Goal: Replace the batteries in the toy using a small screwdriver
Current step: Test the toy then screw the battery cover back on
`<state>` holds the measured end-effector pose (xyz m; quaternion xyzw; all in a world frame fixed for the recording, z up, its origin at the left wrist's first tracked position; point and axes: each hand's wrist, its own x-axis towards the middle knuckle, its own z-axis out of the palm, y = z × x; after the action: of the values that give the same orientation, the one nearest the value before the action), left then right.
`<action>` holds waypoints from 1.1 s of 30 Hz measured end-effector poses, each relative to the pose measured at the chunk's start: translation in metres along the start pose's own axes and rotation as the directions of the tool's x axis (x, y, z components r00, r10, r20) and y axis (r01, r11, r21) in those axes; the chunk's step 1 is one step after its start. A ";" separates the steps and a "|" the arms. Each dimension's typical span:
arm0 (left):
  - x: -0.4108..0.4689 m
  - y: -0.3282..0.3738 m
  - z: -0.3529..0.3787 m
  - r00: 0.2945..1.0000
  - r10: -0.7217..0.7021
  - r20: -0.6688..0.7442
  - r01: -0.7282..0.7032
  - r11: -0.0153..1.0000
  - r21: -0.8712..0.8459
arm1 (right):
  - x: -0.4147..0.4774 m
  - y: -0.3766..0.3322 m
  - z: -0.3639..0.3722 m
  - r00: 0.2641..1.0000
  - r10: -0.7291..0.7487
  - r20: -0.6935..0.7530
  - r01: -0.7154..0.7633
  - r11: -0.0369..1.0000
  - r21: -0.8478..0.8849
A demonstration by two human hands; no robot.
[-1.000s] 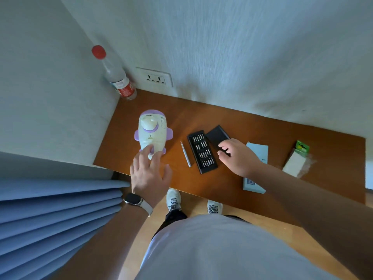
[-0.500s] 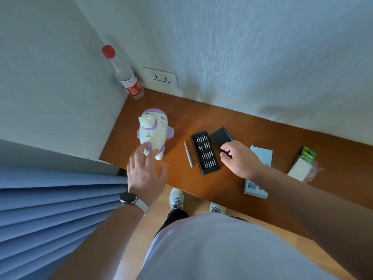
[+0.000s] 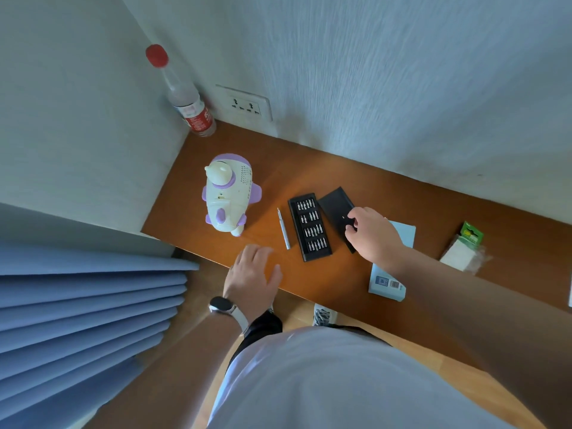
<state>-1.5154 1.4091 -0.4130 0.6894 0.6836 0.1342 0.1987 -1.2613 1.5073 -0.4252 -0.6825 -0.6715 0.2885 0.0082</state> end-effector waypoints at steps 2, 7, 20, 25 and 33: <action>0.018 0.007 0.008 0.989 -0.115 0.092 0.119 0.992 -0.035 | 0.004 0.001 0.003 1.000 -0.004 -0.013 0.004 1.000 -0.001; 0.060 0.009 0.022 0.925 -0.321 0.202 0.334 0.942 -0.032 | 0.014 -0.001 0.010 0.999 -0.006 -0.034 0.005 0.999 -0.037; 0.100 0.013 0.027 0.858 -0.463 0.223 0.473 0.881 0.005 | 0.025 -0.006 0.016 0.998 0.022 -0.053 -0.025 0.998 -0.059; 0.100 0.015 0.023 0.843 -0.480 0.244 0.501 0.865 -0.031 | 0.028 -0.011 0.015 0.999 0.028 -0.018 -0.029 0.996 -0.081; 0.087 0.036 0.007 0.875 -0.409 0.260 0.481 0.799 -0.361 | 0.012 -0.016 -0.003 0.999 0.042 -0.019 -0.038 0.989 0.146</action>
<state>-1.4772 1.4952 -0.4103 0.4593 0.7628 0.1667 0.4236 -1.2753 1.5212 -0.4208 -0.6966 -0.6346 0.3293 0.0596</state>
